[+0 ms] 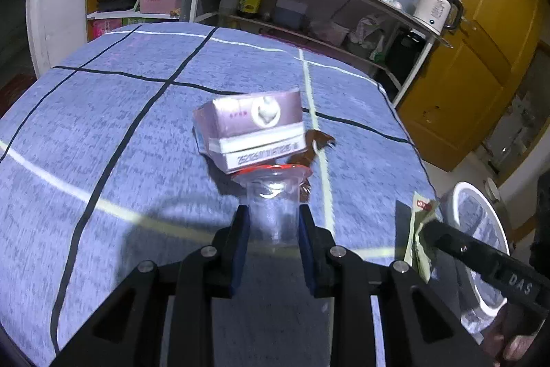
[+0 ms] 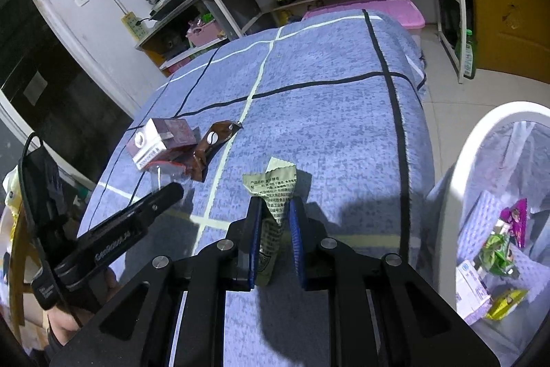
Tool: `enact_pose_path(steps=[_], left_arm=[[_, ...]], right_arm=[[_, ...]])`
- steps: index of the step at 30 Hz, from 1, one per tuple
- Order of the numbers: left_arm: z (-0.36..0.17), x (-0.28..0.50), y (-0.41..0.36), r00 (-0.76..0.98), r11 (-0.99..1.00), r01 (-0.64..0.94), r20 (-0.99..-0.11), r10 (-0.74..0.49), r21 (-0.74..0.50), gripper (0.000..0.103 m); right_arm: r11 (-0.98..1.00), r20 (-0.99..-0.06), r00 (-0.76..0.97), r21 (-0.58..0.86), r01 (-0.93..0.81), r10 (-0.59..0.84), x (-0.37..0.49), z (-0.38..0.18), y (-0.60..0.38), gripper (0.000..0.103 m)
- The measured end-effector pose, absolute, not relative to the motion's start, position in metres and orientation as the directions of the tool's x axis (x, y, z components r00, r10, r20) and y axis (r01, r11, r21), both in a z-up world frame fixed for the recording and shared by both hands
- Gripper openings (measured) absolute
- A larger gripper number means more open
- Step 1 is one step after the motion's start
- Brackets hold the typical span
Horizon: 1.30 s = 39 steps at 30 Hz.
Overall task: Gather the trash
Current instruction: 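Grasp the clear plastic cup with the left gripper while the right lifts the paper strip, then carry the cup and paper strip over the bin and open both grippers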
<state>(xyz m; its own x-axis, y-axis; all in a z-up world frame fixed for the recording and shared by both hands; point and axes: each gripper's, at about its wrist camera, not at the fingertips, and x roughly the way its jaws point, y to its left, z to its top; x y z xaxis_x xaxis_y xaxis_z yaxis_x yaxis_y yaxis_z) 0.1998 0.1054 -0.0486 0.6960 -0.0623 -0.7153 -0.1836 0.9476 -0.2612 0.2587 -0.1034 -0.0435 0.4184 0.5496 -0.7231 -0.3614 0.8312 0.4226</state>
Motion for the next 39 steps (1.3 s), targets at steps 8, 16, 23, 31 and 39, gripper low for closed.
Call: enact_pose_path(steps=[8,16,23,31,39], left_arm=[[-0.040,0.169,0.086,0.707,0.957,-0.134,-0.701,-0.091,-0.259,0.029],[-0.025,0.146,0.068,0.730,0.964,-0.088,-0.674,-0.110,-0.252,0.029],[-0.008,0.128,0.047,0.759,0.970,-0.025,-0.636,-0.140,-0.243,0.029],[0.007,0.117,0.028,0.778,0.975,0.016,-0.609,-0.152,-0.222,0.029],[0.013,0.112,0.014,0.784,0.977,0.037,-0.600,-0.159,-0.210,0.029]], right_arm=[[0.828,-0.708,0.436,0.423,-0.368,0.556,0.240,-0.034,-0.118,0.017],[0.825,-0.687,0.462,0.420,-0.378,0.561,0.219,-0.020,-0.135,0.017],[0.826,-0.663,0.495,0.408,-0.389,0.561,0.200,-0.004,-0.150,0.017],[0.829,-0.643,0.526,0.400,-0.390,0.557,0.181,0.006,-0.168,0.017],[0.833,-0.630,0.545,0.403,-0.379,0.552,0.171,0.011,-0.186,0.017]])
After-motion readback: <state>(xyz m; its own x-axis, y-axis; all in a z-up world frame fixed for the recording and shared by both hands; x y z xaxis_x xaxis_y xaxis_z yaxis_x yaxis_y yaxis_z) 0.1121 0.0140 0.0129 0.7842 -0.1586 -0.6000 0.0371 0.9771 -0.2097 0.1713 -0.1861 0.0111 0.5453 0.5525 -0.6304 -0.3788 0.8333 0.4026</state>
